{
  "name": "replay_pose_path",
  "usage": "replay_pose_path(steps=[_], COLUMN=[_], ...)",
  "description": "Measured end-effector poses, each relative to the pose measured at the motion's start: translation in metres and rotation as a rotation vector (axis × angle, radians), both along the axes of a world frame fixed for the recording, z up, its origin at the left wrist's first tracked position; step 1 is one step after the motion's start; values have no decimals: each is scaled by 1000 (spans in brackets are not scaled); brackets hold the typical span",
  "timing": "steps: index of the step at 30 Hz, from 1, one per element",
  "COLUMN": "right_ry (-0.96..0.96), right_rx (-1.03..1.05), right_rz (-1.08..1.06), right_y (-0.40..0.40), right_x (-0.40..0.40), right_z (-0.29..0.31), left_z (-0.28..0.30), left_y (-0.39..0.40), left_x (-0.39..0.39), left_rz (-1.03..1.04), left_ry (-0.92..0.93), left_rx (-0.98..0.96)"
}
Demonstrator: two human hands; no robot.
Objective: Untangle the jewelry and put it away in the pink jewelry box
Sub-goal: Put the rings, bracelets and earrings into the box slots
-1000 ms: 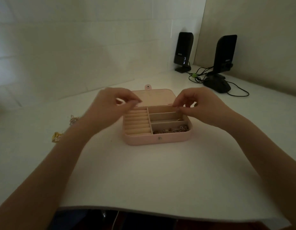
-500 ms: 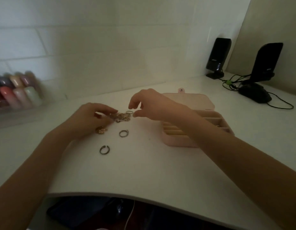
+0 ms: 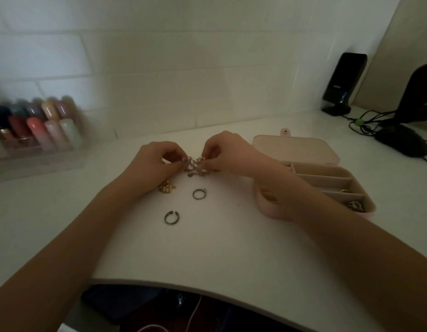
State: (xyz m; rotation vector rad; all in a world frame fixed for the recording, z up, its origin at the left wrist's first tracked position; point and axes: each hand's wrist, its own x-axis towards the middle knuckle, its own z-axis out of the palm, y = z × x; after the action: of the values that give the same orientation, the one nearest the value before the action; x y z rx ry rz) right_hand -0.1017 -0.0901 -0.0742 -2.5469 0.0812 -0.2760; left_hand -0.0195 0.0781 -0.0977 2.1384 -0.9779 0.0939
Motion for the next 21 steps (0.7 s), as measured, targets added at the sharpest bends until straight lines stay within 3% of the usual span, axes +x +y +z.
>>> replay_pose_path(steps=[6,10,18,21], right_ry=[50,36,107,55], right_rx=[555,754,635,353], right_rz=[-81,-86,-62,-110], right_y=[-12,-17,-22,-19], right_x=[-11,-12,-24,-23], right_z=[9,16,21,17], left_z=[3,5,6,10], left_y=[1,2,0,-2], left_x=[-2,-5,-11,-14], left_rz=[15,-45,-108,-119], left_ry=[126,178,292,430], left_rx=[-130,-167,-225,-337])
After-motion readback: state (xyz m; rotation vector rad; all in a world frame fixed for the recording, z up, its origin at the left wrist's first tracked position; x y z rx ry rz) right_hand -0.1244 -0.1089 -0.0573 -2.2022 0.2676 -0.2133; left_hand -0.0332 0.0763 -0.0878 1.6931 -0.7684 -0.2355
